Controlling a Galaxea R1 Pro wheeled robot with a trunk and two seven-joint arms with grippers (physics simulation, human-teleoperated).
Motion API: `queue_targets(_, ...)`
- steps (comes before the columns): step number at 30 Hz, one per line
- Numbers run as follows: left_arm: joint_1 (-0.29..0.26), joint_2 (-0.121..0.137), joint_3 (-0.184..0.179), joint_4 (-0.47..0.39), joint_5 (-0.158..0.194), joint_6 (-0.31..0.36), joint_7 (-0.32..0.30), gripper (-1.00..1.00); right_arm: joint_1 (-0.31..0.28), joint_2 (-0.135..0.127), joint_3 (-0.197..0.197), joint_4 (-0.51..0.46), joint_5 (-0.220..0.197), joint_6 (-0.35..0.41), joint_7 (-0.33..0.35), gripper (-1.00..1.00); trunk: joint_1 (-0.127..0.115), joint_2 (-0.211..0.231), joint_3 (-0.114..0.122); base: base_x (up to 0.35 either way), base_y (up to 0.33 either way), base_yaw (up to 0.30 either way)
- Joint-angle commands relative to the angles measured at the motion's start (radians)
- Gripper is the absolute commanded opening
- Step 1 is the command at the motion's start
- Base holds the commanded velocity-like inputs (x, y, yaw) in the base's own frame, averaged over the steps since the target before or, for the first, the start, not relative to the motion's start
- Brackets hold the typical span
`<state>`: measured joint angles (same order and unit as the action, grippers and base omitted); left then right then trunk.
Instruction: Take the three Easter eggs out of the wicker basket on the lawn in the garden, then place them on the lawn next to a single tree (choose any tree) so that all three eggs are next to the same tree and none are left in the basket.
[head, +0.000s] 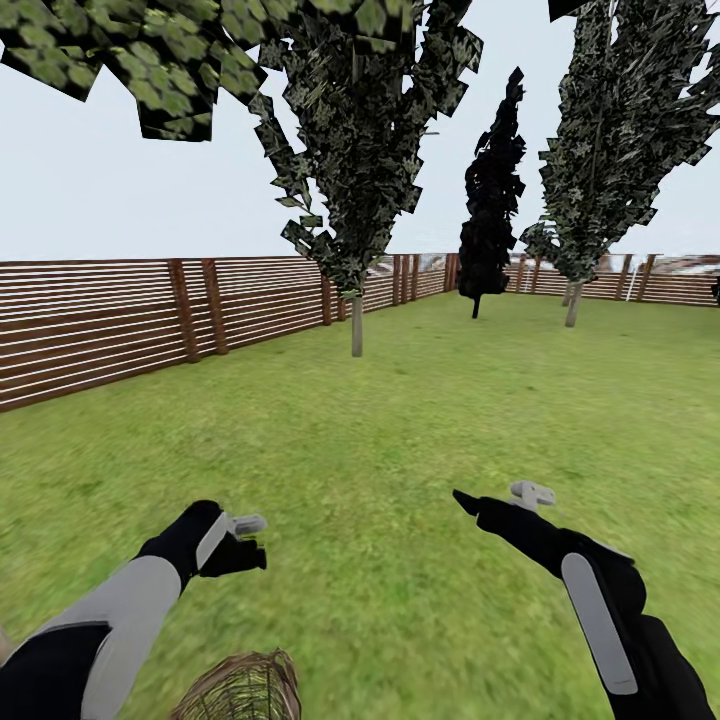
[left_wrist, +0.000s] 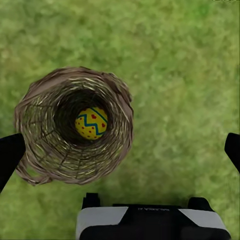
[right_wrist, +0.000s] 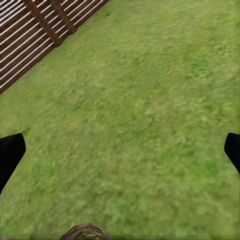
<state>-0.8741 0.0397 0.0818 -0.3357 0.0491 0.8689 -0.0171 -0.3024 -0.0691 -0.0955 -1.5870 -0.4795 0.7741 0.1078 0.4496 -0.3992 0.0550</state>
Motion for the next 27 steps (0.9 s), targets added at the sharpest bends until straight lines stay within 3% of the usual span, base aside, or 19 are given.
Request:
queue_targets(1,0.000,0.003,0.004,0.022,0.003,-0.057,-0.001,1.00,-0.001,0.000,0.001,-0.001,0.004,0.012,0.007,1.00,0.000,-0.001,0.000,0.000,0.000,0.000)
queue_targets(8,0.001,0.007,0.002,0.033,0.003,-0.172,-0.004,1.00,-0.002,0.002,0.006,-0.001,0.004,0.011,0.007,1.00,0.000,-0.001,0.000,0.000,0.000,0.000)
queue_targets(16,0.003,0.007,0.001,0.110,-0.006,-0.282,-0.001,1.00,-0.010,0.003,0.104,-0.002,0.006,0.006,-0.003,1.00,0.000,-0.001,0.000,0.000,0.000,0.000)
queue_targets(23,0.012,0.010,0.003,0.151,0.001,-0.328,0.021,1.00,-0.050,0.011,0.135,-0.001,0.007,0.015,-0.007,1.00,0.000,-0.001,0.000,0.000,0.000,0.000)
queue_targets(27,0.014,0.010,0.005,0.167,0.013,-0.351,0.069,1.00,-0.054,0.016,0.154,-0.001,0.007,0.018,-0.007,1.00,0.000,-0.001,0.000,0.000,0.000,0.000)
